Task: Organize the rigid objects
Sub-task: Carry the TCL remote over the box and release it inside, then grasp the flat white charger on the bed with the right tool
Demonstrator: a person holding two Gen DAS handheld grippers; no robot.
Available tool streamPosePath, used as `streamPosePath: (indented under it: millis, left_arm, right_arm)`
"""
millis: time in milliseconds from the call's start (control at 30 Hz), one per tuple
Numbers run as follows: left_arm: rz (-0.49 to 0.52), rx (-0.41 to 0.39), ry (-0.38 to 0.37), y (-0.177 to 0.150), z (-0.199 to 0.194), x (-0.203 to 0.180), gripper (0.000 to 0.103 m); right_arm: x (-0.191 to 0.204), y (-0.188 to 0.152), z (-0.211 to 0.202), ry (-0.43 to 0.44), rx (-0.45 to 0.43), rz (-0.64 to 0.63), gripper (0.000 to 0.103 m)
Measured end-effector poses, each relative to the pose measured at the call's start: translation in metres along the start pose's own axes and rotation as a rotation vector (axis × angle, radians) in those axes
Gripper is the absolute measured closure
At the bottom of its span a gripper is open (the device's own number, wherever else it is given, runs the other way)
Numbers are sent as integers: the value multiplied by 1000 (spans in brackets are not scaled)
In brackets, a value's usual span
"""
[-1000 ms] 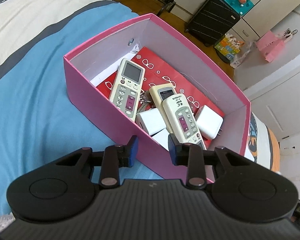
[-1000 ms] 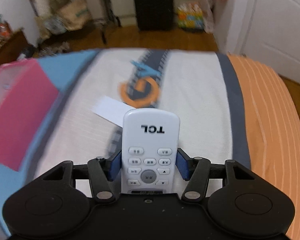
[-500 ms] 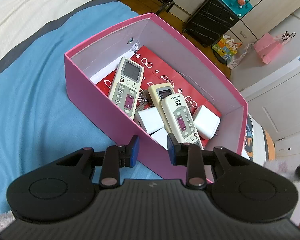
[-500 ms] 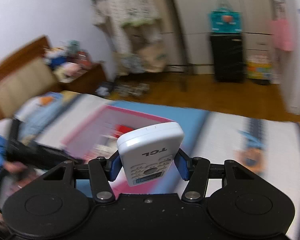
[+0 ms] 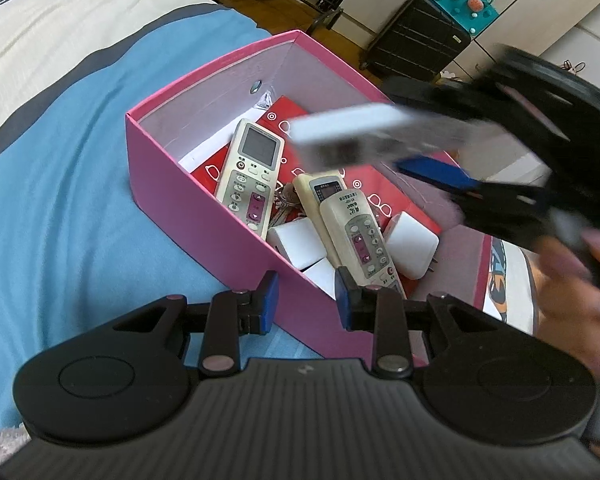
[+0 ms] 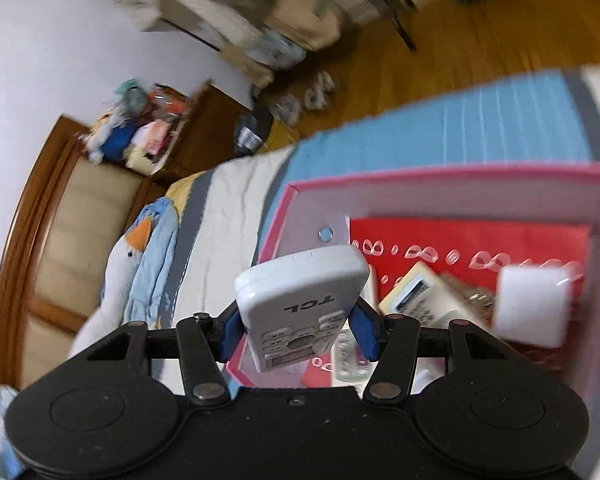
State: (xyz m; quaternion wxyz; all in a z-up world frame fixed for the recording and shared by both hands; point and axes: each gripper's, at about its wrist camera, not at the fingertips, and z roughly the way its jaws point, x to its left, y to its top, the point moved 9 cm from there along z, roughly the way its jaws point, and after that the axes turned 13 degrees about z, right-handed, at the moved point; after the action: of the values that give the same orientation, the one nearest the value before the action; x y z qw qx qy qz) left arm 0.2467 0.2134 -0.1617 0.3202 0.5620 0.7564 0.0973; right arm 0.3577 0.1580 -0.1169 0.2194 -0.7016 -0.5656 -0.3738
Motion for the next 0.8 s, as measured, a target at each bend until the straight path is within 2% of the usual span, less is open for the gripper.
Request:
streamPosePath:
  millis: [233,433,600,800]
  left_arm:
    - [-2,-2,-10,1,1,1,74]
    - [-13,-4,-26,1,2,2,73]
    - [-14,-5,-25,1,2,3,73]
    - [-21,-7,-24,2,3,3,73]
  right_arm:
    - [-31,8,55,-14,29,234,42]
    - [-54,13,63,-16,1,405,41]
    - [-62,11,40,-37,-14,463,35]
    - [-40,-3,-18,21,-2,342,35]
